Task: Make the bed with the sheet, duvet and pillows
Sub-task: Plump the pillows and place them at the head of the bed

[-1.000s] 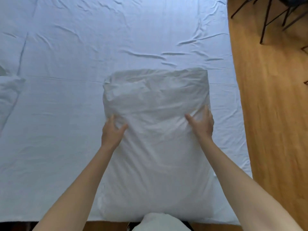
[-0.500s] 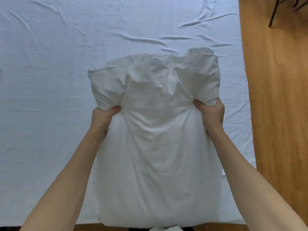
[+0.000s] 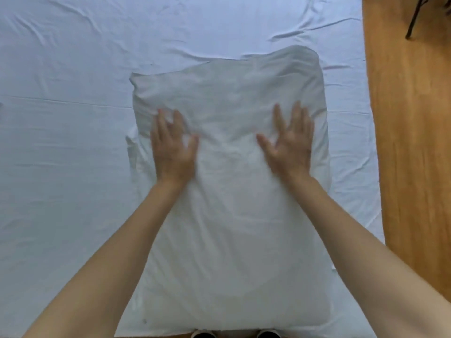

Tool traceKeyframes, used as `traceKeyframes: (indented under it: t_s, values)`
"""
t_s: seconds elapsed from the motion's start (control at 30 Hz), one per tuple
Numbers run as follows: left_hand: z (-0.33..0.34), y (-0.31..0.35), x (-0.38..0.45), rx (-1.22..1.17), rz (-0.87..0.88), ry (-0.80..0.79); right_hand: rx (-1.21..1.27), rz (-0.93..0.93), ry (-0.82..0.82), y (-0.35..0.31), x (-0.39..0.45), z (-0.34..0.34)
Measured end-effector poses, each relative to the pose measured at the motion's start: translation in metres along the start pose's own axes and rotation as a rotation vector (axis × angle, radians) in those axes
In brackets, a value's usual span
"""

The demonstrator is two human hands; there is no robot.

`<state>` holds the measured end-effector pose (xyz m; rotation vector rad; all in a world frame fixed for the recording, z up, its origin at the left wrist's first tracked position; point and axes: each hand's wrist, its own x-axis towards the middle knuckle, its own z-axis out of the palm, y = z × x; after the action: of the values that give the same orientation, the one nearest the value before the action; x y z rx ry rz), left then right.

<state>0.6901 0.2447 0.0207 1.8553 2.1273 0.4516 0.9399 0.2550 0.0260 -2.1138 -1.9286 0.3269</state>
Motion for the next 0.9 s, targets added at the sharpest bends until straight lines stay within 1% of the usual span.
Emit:
traceKeyframes:
  t_s: [0.03,0.07,0.1,0.17,0.23,0.3,0.43,0.5,0.57,0.6,0.63,0.67,0.7,0.77,0.83,0.9]
  values:
    - [0.011,0.000,-0.008,0.049,0.155,0.011,-0.024,-0.035,-0.013,0.001,-0.007,0.010]
    - [0.021,-0.003,-0.010,0.097,0.255,0.000,-0.027,-0.020,-0.024,0.005,-0.009,0.019]
    - [0.028,-0.007,-0.005,0.137,0.288,-0.010,-0.021,0.026,-0.028,0.009,-0.006,0.025]
    - [0.038,-0.014,0.013,0.209,0.237,-0.051,-0.034,0.137,-0.032,0.018,0.007,0.032]
    - [0.045,-0.019,0.032,0.260,0.152,-0.123,-0.057,0.194,-0.055,0.024,0.018,0.040]
    - [0.053,-0.024,0.047,0.301,0.100,-0.207,-0.087,0.208,-0.134,0.027,0.026,0.050]
    - [0.053,-0.021,0.066,0.309,0.079,-0.317,-0.065,0.199,-0.296,0.031,0.041,0.051]
    - [0.047,-0.025,0.065,0.270,0.110,-0.288,-0.011,0.175,-0.320,0.036,0.042,0.043]
    - [0.041,-0.036,0.049,0.206,0.108,-0.201,0.023,0.164,-0.258,0.045,0.028,0.033]
    - [0.039,-0.045,0.035,0.159,0.039,-0.159,0.033,0.199,-0.208,0.051,0.014,0.030]
    - [0.038,-0.057,0.018,0.098,-0.082,-0.135,0.068,0.273,-0.167,0.060,-0.002,0.030]
    - [0.037,-0.070,0.001,0.016,-0.240,-0.148,0.149,0.381,-0.149,0.068,-0.020,0.029]
    - [0.036,-0.082,-0.016,-0.082,-0.389,-0.189,0.270,0.510,-0.158,0.080,-0.037,0.031]
    - [0.036,-0.104,-0.040,-0.290,-0.583,-0.312,0.527,0.726,-0.221,0.102,-0.065,0.035]
    - [0.040,-0.118,-0.055,-0.401,-0.707,-0.431,0.679,0.784,-0.277,0.115,-0.078,0.040]
    - [0.047,-0.126,-0.061,-0.417,-0.789,-0.506,0.763,0.762,-0.326,0.120,-0.076,0.045]
